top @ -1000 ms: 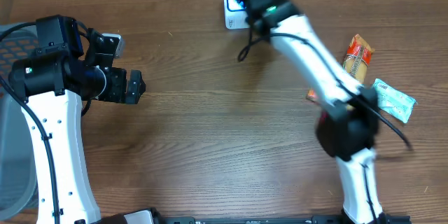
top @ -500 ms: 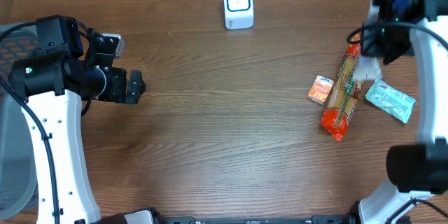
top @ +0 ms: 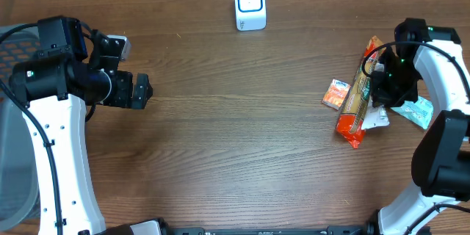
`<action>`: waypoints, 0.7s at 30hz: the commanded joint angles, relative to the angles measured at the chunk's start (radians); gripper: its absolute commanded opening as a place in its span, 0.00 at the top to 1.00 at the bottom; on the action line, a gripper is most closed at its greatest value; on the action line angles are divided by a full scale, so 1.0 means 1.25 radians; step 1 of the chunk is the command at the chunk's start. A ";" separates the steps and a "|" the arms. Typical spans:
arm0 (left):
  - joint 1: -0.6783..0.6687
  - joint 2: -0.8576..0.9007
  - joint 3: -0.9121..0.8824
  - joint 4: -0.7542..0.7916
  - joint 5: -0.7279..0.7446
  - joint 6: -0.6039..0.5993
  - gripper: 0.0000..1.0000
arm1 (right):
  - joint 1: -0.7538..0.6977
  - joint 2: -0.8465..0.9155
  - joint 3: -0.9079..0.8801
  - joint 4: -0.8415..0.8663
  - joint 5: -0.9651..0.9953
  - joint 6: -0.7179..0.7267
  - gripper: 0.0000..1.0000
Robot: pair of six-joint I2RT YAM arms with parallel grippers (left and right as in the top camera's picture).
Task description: Scan the item barcode
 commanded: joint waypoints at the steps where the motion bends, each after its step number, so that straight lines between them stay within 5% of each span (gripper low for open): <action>1: -0.001 -0.006 0.006 0.001 0.009 0.001 0.00 | -0.005 -0.026 0.012 0.007 -0.040 0.000 0.63; 5: -0.001 -0.006 0.006 0.001 0.009 0.001 0.00 | -0.005 -0.027 0.038 -0.008 -0.082 0.000 0.28; 15: -0.001 -0.006 0.006 0.001 0.009 0.000 0.00 | 0.037 -0.074 0.337 -0.166 -0.287 -0.006 0.20; 18: -0.001 -0.006 0.006 0.001 0.009 0.000 0.00 | 0.065 -0.103 0.424 -0.201 -0.376 -0.005 0.00; 21: -0.001 -0.006 0.006 0.001 0.009 0.000 0.00 | 0.096 -0.133 0.490 -0.208 -0.453 0.026 0.00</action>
